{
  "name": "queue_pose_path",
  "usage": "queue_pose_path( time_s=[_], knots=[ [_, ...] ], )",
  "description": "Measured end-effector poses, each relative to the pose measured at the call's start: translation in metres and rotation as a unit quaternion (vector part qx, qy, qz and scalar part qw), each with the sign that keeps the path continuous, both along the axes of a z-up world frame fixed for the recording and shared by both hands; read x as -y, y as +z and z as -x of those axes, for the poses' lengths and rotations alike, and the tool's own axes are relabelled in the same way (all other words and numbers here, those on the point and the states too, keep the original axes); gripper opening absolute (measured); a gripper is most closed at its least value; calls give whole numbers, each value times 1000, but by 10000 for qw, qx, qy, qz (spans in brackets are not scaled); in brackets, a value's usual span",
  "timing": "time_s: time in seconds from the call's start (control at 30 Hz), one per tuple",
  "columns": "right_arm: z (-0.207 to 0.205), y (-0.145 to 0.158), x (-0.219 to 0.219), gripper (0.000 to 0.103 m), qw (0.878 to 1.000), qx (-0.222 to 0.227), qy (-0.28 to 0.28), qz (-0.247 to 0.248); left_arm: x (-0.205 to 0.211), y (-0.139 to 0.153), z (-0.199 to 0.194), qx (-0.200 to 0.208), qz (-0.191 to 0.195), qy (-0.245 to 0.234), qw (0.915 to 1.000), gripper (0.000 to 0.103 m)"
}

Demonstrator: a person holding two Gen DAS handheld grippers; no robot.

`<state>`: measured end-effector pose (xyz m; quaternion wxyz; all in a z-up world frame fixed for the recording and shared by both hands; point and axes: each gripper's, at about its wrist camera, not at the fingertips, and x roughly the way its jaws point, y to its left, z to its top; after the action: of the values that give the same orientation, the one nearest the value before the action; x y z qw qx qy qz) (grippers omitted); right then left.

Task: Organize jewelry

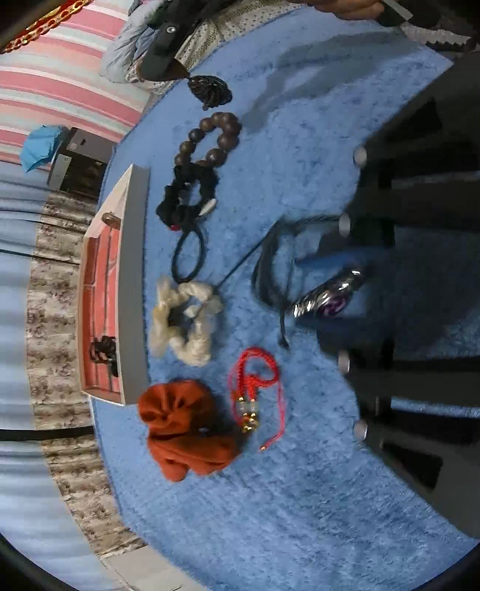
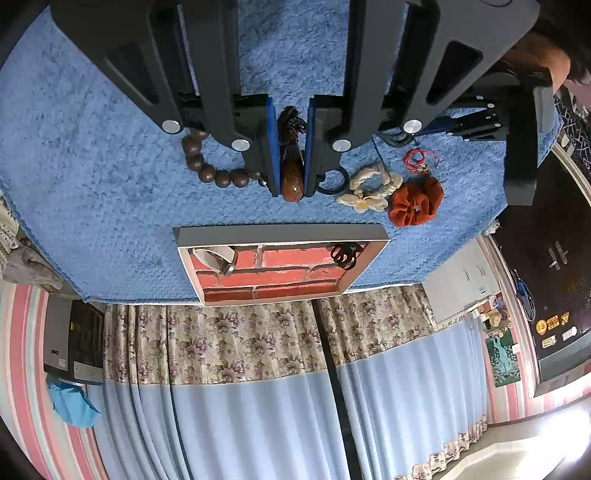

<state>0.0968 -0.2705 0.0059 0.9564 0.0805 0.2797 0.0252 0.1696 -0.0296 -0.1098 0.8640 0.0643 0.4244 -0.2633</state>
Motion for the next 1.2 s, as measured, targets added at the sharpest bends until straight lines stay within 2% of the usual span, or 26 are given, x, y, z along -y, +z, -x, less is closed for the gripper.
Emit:
queue_pose_path(
  time_s=[0.07,0.23,0.4,0.57,0.77,1.2],
  knots=[
    [1,1,2,13,10000,19,-33,10,-1,8,2,135,68,16,9999,15],
    [0,9,8,13,9999,141,-82,36,-3,53,8,671,265,15,9974,15],
    [-6,24,10,13,9993,340,-69,126,-7,101,3,1257,421,114,9911,15],
    [-13,42,16,13,9980,573,-122,254,-12,129,-9,1612,518,315,9851,15],
    [-27,50,21,13,9971,654,-166,340,-19,148,-26,1849,614,498,9796,15],
    [-69,63,25,13,9949,811,-241,552,-10,165,-68,2110,744,691,9722,15]
  ],
)
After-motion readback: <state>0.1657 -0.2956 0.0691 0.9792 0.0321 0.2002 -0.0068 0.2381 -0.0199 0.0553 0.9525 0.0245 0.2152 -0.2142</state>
